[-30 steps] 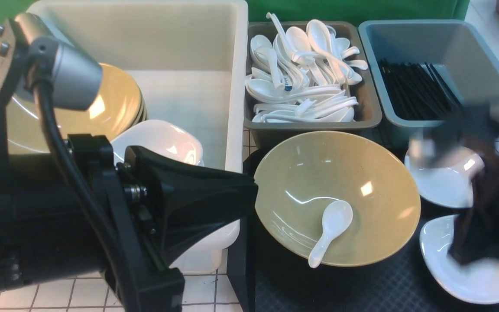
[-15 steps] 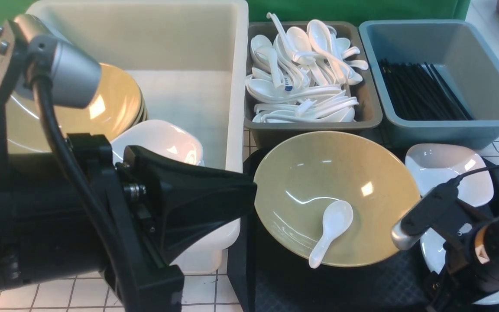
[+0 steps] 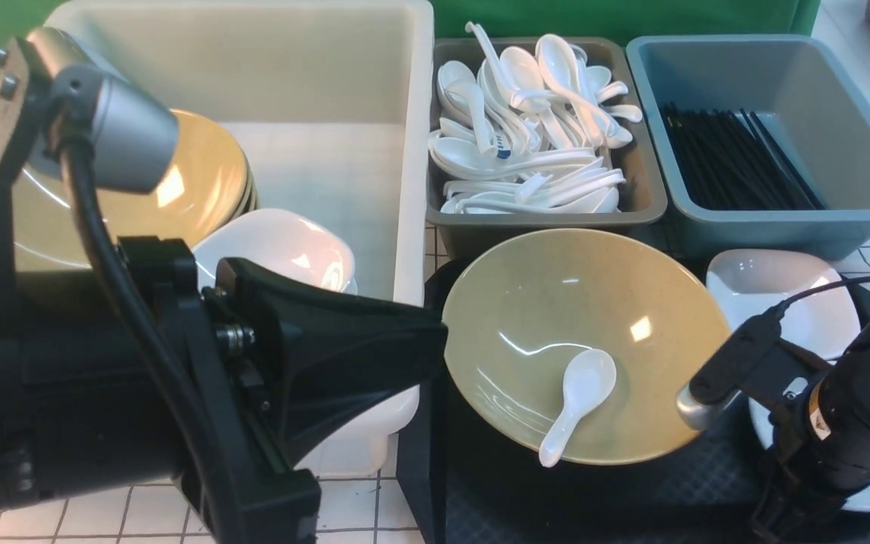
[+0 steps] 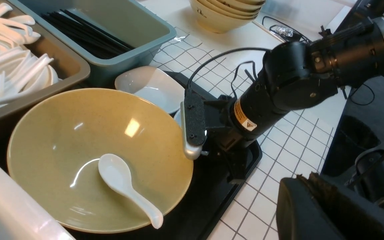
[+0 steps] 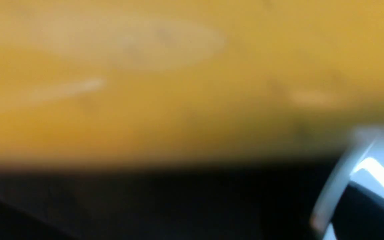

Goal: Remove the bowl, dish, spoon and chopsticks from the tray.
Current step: Use the right arm to grab the plate, then use the right arm to put the plate into the large storage box on the left

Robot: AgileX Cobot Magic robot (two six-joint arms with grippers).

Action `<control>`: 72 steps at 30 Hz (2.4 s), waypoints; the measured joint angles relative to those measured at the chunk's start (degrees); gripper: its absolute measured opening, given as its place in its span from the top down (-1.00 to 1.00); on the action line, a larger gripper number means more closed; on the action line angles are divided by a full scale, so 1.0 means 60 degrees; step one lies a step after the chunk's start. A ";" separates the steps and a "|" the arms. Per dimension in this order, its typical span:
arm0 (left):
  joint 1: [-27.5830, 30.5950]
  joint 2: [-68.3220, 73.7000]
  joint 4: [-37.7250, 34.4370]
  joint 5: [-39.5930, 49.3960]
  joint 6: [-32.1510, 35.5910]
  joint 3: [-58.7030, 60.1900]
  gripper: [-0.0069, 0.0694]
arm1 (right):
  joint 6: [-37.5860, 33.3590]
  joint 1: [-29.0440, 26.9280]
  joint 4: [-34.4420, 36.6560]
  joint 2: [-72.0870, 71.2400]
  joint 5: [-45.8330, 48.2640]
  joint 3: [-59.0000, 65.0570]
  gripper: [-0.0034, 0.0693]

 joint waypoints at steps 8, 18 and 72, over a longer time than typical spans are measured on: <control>0.0000 0.0000 0.1105 0.0447 -0.0936 0.0000 0.82 | 0.0503 0.1507 0.1158 -0.1990 0.4407 -0.1590 0.77; 0.0000 -0.0882 0.6232 0.1793 -0.6372 0.0000 0.82 | -0.1547 0.3767 0.1152 -0.1631 0.3920 -0.6348 0.77; 0.0000 -0.3677 0.7523 0.3039 -0.8546 -0.0030 0.82 | -0.5200 0.5165 0.0749 0.1742 0.5566 -1.1266 -0.28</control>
